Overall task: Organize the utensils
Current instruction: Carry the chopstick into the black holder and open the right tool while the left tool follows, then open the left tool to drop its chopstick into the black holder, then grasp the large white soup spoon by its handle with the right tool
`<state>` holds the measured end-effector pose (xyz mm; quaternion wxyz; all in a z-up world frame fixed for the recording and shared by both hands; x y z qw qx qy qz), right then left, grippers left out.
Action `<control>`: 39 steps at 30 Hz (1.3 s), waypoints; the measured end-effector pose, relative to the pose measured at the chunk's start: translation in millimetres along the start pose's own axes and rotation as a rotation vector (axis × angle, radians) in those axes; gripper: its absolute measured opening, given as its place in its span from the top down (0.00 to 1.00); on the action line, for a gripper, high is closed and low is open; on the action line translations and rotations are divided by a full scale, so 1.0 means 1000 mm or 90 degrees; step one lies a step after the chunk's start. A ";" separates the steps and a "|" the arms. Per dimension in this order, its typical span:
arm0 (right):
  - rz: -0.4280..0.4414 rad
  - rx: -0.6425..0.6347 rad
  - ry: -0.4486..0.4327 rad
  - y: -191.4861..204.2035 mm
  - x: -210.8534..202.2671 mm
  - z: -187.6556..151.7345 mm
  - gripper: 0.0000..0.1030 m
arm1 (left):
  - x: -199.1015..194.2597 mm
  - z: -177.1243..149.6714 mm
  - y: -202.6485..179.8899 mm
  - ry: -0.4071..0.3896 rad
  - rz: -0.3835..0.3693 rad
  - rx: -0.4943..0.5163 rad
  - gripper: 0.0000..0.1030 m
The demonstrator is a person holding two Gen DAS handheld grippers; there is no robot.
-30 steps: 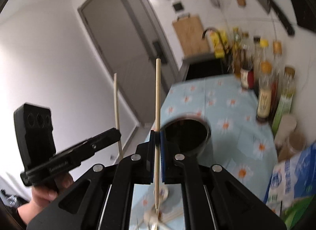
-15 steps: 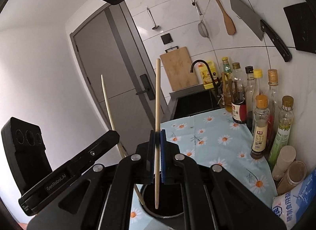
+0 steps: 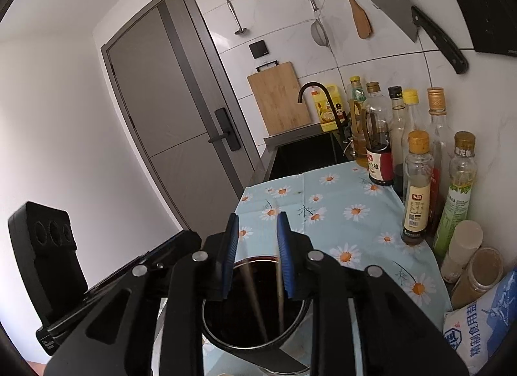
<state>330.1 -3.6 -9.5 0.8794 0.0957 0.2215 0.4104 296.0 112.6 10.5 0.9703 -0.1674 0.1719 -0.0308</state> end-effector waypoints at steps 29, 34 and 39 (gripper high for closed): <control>0.134 -0.272 0.294 0.073 -0.058 -0.088 0.64 | -0.104 -0.074 0.012 0.171 0.048 0.000 0.74; 0.161 -0.351 0.440 0.079 -0.046 -0.137 0.64 | -0.122 -0.108 0.015 0.218 0.072 -0.006 0.74; 0.169 -0.402 0.585 0.076 -0.032 -0.189 0.64 | -0.132 -0.148 0.018 0.277 0.099 -0.022 0.74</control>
Point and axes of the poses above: each gripper's, at about its wrist camera, not at the fingertips, and x roughly the way its jaws point, y to its left, z to its top, the point moved 6 cm from there along x, roughly the way its jaws point, and after that the axes turned 6 degrees about z, right-handed, at the moved point
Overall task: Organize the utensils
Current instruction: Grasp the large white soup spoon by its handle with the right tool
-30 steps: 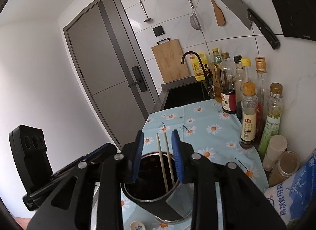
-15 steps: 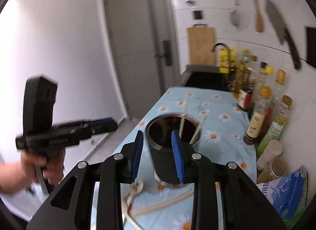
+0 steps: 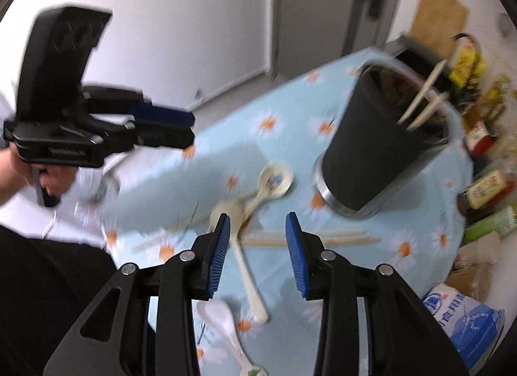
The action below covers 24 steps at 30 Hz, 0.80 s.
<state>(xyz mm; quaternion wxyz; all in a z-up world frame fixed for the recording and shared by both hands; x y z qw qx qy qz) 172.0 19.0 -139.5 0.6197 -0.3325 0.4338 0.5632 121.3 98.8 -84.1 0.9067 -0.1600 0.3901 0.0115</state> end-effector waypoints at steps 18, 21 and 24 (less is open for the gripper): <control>0.040 -0.069 0.271 0.005 0.109 -0.013 0.76 | 0.018 -0.089 0.013 0.115 0.036 -0.086 0.70; 0.039 -0.066 0.292 0.004 0.120 -0.008 0.82 | 0.019 -0.093 0.015 0.120 0.037 -0.088 0.70; 0.035 -0.072 0.308 0.006 0.127 -0.008 0.86 | 0.022 -0.095 0.014 0.130 0.034 -0.088 0.70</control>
Point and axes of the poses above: each gripper's, at about its wrist camera, not at the fingertips, and x roughly the way its jaws point, y to its left, z to its top, the point moved 6 cm from there along x, roughly the way its jaws point, and after that the axes turned 6 degrees about z, right-handed, at the moved point
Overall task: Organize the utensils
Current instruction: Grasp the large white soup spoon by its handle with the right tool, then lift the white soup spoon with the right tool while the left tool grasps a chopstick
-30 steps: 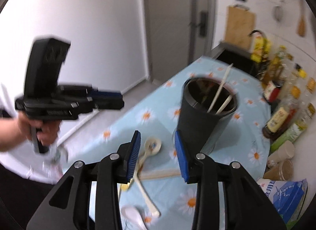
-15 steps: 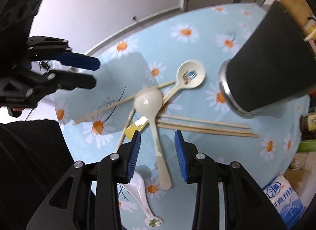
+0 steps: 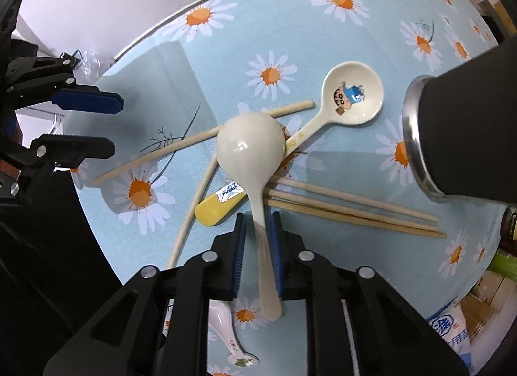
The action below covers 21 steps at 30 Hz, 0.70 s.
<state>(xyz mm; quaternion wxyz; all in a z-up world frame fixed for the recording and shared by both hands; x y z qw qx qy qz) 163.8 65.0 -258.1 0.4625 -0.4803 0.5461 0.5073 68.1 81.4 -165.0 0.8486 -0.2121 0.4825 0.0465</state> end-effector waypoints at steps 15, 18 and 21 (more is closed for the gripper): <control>0.011 0.040 -0.063 0.005 -0.032 -0.001 0.92 | 0.021 0.012 -0.006 0.072 0.012 0.026 0.70; 0.023 0.070 -0.113 -0.002 -0.053 -0.007 0.92 | 0.027 0.020 -0.014 0.098 0.032 0.052 0.70; 0.037 0.104 -0.170 -0.005 -0.072 -0.015 0.92 | 0.034 0.025 -0.020 0.127 0.054 0.072 0.70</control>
Point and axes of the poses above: each gripper's, at about its wrist camera, not at the fingertips, and x roughly the way its jaws point, y to its left, z to its top, the point moved 6 cm from there along x, roughly the way its jaws point, and after that the axes turned 6 degrees about z, right-handed, at the moved point
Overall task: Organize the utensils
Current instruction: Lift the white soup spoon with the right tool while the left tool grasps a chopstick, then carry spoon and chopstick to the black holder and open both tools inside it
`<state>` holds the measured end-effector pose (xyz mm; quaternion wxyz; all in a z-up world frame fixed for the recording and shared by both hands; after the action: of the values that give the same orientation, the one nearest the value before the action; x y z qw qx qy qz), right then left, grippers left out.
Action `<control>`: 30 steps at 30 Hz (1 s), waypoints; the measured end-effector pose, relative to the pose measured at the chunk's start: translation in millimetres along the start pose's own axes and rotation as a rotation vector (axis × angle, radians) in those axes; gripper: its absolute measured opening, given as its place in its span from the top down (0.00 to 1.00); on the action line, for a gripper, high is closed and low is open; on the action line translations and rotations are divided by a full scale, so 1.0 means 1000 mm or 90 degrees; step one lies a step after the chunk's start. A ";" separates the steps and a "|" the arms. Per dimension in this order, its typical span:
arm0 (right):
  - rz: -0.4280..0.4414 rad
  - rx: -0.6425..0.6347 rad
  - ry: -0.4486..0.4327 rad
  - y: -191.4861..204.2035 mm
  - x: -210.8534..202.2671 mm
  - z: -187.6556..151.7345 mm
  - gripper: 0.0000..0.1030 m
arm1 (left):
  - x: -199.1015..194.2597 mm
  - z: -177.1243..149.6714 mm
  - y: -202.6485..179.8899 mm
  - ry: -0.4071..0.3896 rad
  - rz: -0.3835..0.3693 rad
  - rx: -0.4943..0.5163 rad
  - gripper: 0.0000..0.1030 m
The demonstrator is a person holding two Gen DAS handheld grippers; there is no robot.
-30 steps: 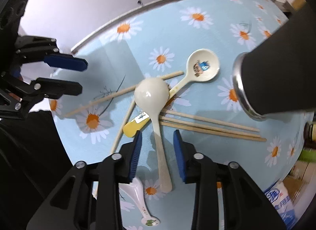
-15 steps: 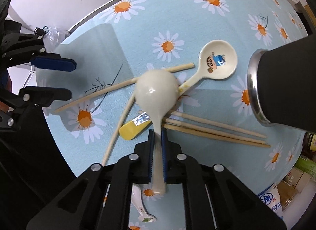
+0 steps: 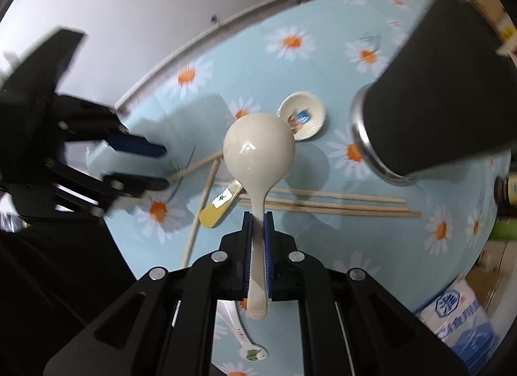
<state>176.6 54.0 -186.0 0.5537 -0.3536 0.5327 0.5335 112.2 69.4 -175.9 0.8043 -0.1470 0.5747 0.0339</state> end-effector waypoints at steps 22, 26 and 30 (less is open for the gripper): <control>0.115 0.137 -0.203 -0.020 -0.058 -0.055 0.92 | 0.024 0.025 -0.007 0.111 0.133 0.021 0.96; 0.127 0.135 -0.207 -0.021 -0.057 -0.058 0.92 | 0.014 0.025 0.008 0.091 0.126 -0.017 0.96; 0.136 0.133 -0.225 -0.022 -0.058 -0.054 0.92 | -0.004 0.032 0.016 0.045 0.099 -0.064 0.96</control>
<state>194.2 -14.6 -144.0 0.6121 -0.1372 0.5143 0.5848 136.2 93.5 -166.2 0.7703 -0.1428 0.6098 0.1200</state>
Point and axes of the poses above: each gripper's, at about its wrist camera, not at the fingertips, and x roughly the way its jaws point, y to its left, z to its top, the point moved 6 cm from there along x, roughly the way its jaws point, and after that the axes turned 6 degrees about z, right-handed, at the moved point
